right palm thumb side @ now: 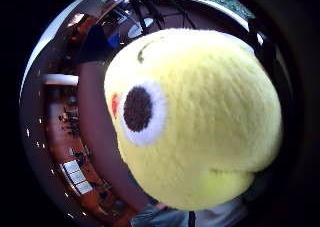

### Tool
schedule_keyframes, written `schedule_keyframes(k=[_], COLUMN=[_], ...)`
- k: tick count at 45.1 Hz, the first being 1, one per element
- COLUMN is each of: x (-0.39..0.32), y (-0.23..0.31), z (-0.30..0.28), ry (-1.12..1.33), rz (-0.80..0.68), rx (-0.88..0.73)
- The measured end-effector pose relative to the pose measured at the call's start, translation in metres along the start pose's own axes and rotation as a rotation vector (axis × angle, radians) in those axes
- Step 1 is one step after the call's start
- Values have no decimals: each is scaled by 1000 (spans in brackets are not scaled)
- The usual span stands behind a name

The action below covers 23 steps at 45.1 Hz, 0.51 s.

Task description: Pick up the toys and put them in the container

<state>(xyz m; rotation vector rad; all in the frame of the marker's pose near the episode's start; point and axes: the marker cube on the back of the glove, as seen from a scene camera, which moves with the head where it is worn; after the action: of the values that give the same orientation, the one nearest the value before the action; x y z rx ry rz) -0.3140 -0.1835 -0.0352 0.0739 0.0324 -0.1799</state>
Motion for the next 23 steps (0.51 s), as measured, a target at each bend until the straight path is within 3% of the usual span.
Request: schedule_keyframes(k=[23], x=[16], y=[5], z=[28], ry=[45], rz=[7], rx=[-231])
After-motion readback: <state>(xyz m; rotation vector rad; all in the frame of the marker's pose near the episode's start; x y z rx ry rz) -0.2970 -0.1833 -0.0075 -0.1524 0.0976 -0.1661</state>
